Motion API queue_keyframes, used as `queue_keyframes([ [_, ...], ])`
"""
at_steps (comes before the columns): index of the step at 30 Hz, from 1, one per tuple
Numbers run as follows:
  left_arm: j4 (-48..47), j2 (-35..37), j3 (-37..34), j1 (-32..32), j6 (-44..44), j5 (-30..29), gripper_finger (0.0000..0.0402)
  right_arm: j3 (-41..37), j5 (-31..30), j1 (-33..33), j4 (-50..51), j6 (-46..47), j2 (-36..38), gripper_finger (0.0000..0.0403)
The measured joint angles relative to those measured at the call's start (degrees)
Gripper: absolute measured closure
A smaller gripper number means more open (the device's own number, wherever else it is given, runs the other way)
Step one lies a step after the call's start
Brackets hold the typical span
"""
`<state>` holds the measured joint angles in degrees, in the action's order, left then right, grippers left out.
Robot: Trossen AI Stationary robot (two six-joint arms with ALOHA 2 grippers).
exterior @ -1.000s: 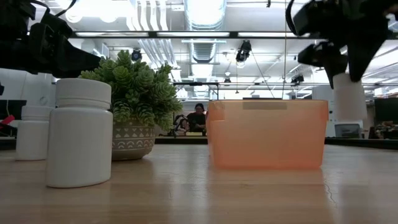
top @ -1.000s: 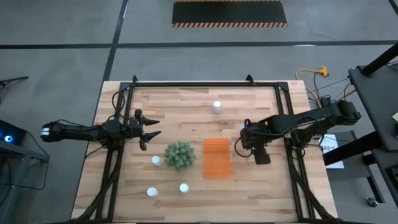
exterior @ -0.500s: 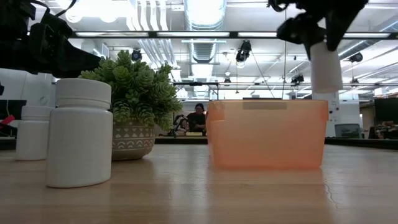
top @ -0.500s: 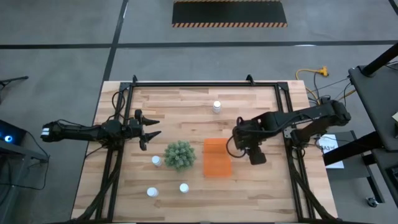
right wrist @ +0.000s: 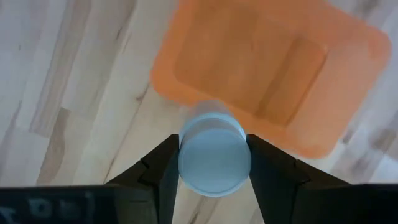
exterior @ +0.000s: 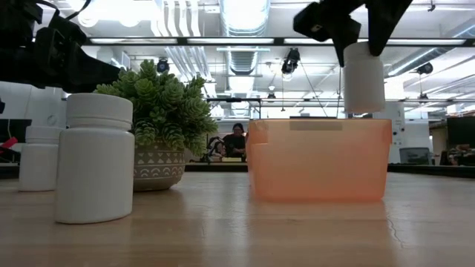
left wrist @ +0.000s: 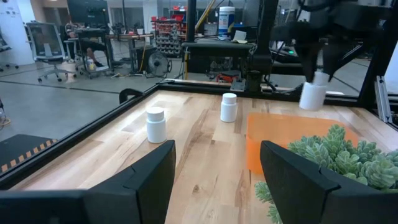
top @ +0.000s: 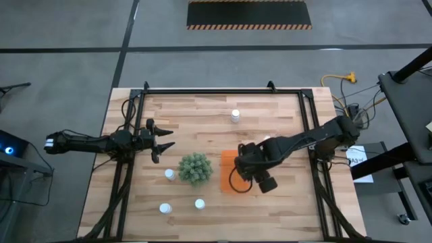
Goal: Pick and place pill bottles into a basket
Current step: Put the white medicine bottle into the orange bin
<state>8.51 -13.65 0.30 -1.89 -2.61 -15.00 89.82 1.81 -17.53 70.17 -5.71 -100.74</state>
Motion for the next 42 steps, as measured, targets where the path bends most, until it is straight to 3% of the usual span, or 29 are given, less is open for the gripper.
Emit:
queue_keyframes([
  [11,0.0,0.0,0.0,0.0,0.0,0.0,0.0184,5.5,-0.4,-1.9,-0.5,-2.8,-6.0,0.0251],
  [20,0.0,0.0,0.0,0.0,0.0,0.0,0.0184,5.5,-0.5,-2.1,-2.3,-4.4,-6.2,0.0251],
  [42,0.0,0.0,0.0,0.0,0.0,0.0,0.0184,-3.2,-0.2,-2.1,-11.4,-5.8,-6.2,0.0250],
])
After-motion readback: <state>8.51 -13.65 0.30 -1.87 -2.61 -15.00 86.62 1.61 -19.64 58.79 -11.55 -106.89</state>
